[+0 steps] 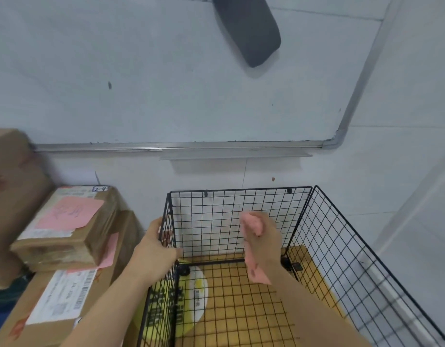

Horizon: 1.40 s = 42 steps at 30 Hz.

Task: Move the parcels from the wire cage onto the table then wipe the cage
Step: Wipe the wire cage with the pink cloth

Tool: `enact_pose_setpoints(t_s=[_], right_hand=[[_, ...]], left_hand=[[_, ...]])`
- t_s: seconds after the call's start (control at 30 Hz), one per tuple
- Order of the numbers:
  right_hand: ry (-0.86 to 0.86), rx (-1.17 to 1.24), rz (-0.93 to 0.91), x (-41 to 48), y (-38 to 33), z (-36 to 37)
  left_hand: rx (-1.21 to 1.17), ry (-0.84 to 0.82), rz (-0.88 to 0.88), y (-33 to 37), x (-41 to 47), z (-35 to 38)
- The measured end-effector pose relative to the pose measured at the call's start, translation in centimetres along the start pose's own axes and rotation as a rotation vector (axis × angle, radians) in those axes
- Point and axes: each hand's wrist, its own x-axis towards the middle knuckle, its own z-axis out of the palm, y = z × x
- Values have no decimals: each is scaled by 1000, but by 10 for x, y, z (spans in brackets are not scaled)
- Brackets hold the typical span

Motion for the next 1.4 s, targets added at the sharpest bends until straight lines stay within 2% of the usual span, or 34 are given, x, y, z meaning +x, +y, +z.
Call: enact_pose_setpoints(t_s=[0.17,0.2,0.4,0.47,0.5,0.57,0.63,0.7,0.77,0.93,1.03,1.17,1.4], right_hand=[[312,233,275,12,14,-51],[345,233,276,14,17,-57],[296,598,261,-7,-7,-46],[269,519,221,-21,-14,-28],[202,441,208,-29,-16,-18],[-12,332,154,-47,-20,8],[-198,177,20,-61,-25,40],[-311,165,-92,-69,-36,66],[-369,228,-125,-70,-45,89],[-375,188,-147,-58,-42,106],[-319,93,-72,-36,-31,85],[-351,-46,-149,-15,-20,55],[-126,12,118,-8,29,-3]], left_hand=[[23,3,-2,-2,1,0],[30,0,-3,-1,1,1],[44,10,-26,2,1,3],[55,14,-24,1,2,3],[55,16,-24,1,3,3],[58,24,-22,2,4,4],[64,27,-19,1,5,4],[54,27,-8,-1,6,5],[16,36,-2,-4,7,5],[10,32,-4,-4,10,4],[12,32,-5,-2,7,5],[9,33,-13,1,5,5],[16,21,-29,4,-1,4]])
